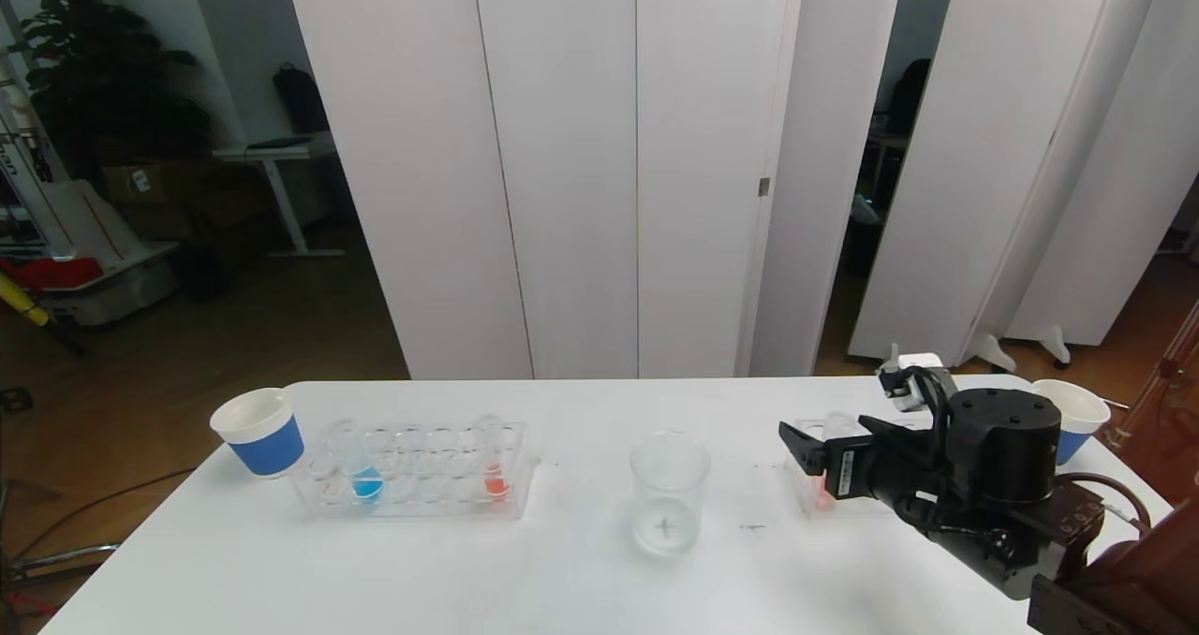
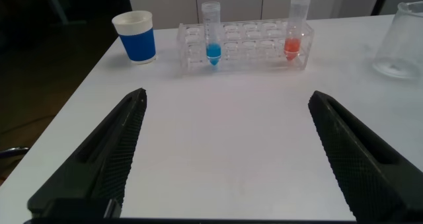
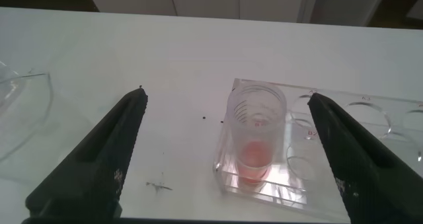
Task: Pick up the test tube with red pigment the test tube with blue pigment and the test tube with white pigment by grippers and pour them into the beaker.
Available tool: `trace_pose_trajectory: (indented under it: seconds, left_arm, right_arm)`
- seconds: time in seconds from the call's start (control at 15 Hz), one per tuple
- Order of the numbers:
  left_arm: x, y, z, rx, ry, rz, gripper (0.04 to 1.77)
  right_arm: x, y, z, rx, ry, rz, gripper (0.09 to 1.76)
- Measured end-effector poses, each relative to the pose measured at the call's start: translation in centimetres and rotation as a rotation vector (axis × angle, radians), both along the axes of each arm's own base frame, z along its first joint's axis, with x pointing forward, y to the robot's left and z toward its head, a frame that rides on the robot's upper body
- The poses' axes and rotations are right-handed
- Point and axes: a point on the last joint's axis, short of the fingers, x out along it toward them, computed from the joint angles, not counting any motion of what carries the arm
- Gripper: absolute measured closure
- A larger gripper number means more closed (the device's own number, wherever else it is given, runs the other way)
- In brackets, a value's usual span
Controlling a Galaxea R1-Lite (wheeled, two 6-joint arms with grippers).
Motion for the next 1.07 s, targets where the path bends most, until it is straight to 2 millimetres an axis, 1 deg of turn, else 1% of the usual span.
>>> trace_pose_trajectory:
  seconds: [0.47, 1.07]
  left_arm:
    - [0.0, 0.0, 0.0, 0.000, 0.000, 0.000, 0.06]
    - [0.0, 0.0, 0.0, 0.000, 0.000, 0.000, 0.06]
  right_arm:
    - [0.7, 0.1, -0.8, -0.010, 0.004, -0.030, 0.10]
    - [1.1, 0.4, -1.4, -0.030, -0.005, -0.079, 0.10]
